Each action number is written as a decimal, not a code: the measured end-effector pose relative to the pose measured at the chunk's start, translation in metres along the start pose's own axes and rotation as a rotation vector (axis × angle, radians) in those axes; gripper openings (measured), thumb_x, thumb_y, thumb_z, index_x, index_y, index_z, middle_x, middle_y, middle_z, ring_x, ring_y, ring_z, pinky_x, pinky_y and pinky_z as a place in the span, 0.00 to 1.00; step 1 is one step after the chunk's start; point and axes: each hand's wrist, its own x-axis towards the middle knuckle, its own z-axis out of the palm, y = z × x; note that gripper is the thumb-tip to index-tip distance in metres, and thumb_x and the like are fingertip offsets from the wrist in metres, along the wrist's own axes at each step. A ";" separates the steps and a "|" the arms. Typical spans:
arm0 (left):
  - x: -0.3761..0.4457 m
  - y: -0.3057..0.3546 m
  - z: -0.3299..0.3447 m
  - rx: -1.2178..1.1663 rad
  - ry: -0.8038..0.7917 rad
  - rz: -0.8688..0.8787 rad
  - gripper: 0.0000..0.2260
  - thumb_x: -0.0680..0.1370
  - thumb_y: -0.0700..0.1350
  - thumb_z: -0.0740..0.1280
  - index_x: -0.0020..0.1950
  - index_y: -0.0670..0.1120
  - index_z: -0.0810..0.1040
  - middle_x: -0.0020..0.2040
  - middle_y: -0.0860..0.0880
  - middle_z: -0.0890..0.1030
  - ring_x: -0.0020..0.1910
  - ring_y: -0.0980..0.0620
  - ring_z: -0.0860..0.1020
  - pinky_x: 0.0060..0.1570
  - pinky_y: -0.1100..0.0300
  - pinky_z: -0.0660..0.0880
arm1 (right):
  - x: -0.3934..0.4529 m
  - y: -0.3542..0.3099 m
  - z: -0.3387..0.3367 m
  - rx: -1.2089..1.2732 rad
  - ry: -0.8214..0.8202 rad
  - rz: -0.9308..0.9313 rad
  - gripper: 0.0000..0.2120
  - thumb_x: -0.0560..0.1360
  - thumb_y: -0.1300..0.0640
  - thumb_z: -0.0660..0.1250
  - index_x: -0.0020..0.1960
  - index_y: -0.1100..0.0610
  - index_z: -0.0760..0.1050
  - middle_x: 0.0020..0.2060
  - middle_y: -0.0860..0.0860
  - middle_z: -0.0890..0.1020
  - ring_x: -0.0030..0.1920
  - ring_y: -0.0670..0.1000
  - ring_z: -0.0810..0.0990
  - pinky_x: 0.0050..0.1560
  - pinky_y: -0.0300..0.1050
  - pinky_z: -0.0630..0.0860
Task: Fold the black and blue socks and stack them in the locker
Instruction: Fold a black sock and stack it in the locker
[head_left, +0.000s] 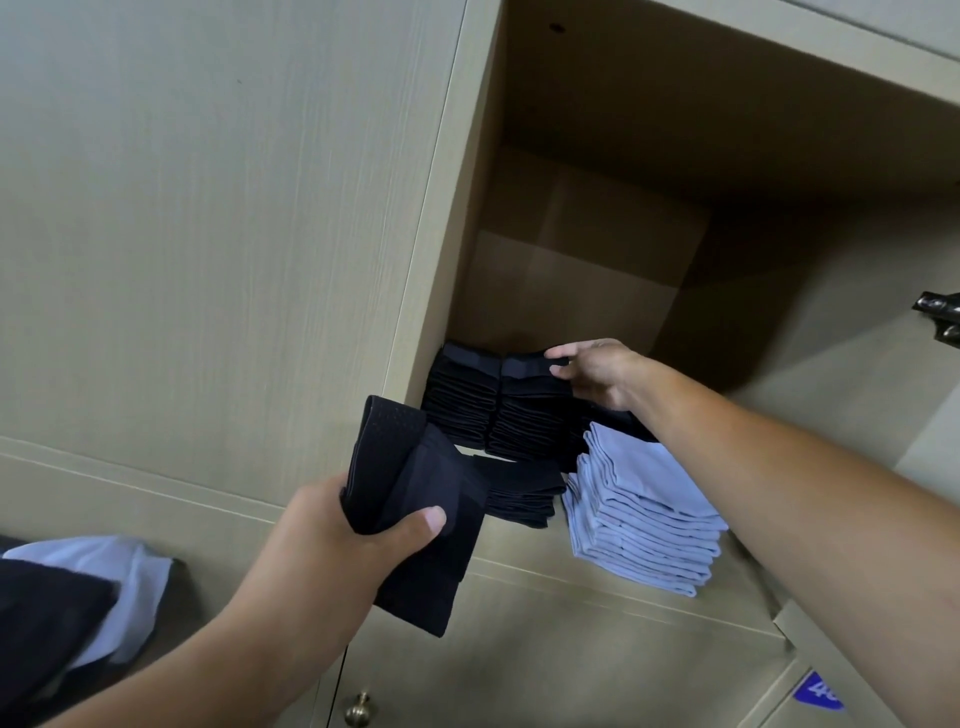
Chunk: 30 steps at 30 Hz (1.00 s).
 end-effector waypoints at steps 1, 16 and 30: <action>0.000 0.000 0.000 -0.003 -0.003 0.001 0.04 0.73 0.40 0.77 0.43 0.47 0.84 0.38 0.50 0.87 0.37 0.53 0.85 0.49 0.47 0.82 | 0.001 0.000 -0.001 -0.005 -0.005 0.005 0.15 0.78 0.74 0.64 0.55 0.58 0.82 0.56 0.60 0.84 0.59 0.55 0.82 0.62 0.49 0.78; -0.002 0.001 0.000 -0.026 -0.045 0.005 0.04 0.74 0.41 0.76 0.45 0.47 0.84 0.38 0.53 0.87 0.37 0.57 0.84 0.39 0.62 0.80 | -0.002 -0.004 -0.001 -0.585 0.046 -0.142 0.11 0.74 0.61 0.77 0.56 0.59 0.83 0.48 0.51 0.83 0.57 0.52 0.80 0.51 0.45 0.79; -0.009 0.008 -0.002 -0.238 -0.041 -0.068 0.02 0.77 0.40 0.73 0.49 0.44 0.84 0.39 0.49 0.87 0.33 0.56 0.85 0.24 0.69 0.74 | -0.151 0.039 0.053 -0.324 0.127 -0.666 0.11 0.79 0.57 0.68 0.60 0.46 0.75 0.52 0.43 0.82 0.44 0.46 0.80 0.51 0.39 0.77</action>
